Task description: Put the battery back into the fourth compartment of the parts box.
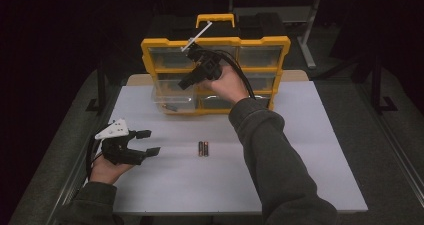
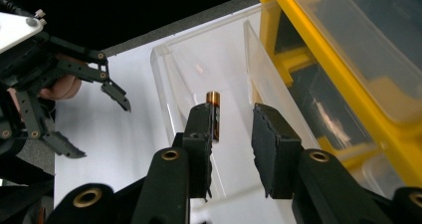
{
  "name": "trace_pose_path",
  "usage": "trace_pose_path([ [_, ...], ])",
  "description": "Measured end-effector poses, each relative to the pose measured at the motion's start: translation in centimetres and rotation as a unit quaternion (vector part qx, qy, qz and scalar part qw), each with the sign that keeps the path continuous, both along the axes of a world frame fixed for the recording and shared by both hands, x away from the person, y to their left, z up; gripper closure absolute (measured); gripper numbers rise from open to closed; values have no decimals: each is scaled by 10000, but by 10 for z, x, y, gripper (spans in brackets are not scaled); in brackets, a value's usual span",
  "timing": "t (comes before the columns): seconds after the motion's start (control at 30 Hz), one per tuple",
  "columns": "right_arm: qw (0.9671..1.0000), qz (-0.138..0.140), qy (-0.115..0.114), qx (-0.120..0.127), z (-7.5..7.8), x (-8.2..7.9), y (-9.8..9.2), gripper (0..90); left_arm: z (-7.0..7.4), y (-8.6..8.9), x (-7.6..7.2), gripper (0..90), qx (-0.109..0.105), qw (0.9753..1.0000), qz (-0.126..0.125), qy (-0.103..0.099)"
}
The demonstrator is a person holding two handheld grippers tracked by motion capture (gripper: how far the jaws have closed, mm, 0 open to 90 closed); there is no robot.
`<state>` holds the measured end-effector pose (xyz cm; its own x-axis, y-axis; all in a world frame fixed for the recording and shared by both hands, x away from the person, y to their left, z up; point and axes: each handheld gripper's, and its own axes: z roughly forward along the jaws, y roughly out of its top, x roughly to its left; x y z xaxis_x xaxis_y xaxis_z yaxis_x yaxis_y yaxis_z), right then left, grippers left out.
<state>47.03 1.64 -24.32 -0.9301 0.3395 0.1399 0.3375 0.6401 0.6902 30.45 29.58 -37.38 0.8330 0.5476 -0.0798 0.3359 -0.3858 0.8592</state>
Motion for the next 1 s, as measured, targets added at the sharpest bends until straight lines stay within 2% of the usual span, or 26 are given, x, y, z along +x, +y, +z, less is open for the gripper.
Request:
trace_pose_path([
  [0.13,9999,-9,-59,83,4,-7,-12,670,0,0,1,268,49,10000,-37,-59],
  [0.47,9998,-164,-6,121,5,-17,-33,639,0,0,1,263,103,9999,-34,-71],
  [0.87,9991,-376,98,173,-12,-29,-63,582,0,0,0,261,66,10000,11,-9],
  [1.0,9988,-436,159,182,-18,-31,-68,567,0,0,0,261,151,9999,-18,-5],
])
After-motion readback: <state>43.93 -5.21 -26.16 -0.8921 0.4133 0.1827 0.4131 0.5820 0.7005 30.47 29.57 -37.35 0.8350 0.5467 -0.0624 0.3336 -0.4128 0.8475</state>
